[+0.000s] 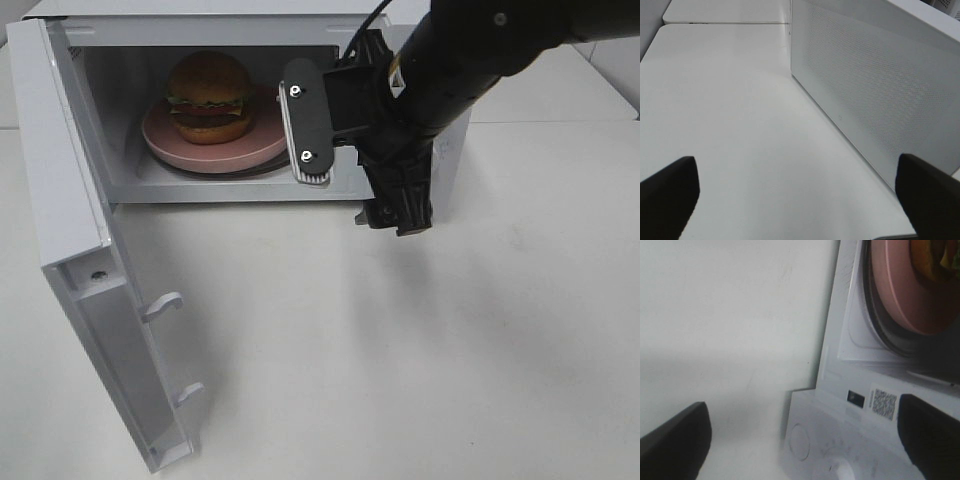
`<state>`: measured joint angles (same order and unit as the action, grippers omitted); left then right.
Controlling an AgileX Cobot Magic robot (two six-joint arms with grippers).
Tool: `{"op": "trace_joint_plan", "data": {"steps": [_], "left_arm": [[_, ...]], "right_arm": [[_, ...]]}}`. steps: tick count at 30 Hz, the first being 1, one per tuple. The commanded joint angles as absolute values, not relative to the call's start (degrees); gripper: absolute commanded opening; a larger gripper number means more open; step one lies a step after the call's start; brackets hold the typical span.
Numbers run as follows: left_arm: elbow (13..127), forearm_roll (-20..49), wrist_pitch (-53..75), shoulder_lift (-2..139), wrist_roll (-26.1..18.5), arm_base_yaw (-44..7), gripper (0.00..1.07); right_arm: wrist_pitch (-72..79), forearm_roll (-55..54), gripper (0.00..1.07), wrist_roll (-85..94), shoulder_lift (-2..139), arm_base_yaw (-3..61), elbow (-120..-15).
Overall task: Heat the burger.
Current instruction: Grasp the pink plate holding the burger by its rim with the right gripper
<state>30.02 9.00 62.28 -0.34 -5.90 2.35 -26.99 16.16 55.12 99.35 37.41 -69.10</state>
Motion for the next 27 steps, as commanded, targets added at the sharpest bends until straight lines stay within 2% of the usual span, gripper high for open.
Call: {"op": "trace_joint_plan", "data": {"steps": [1, 14, 27], "left_arm": [[29.9, 9.2, 61.7, -1.3, -6.0, 2.2, 1.00], [29.9, 9.2, 61.7, -1.3, -6.0, 2.2, 1.00], [29.9, 9.2, 61.7, -1.3, -6.0, 2.2, 1.00]], "right_arm": [[-26.1, 17.3, 0.96, 54.3, 102.6, 39.1, -72.8], [-24.9, 17.3, 0.93, 54.4, 111.2, 40.2, -80.6], [-25.6, 17.3, 0.90, 54.3, 121.5, 40.3, -93.1]]}}
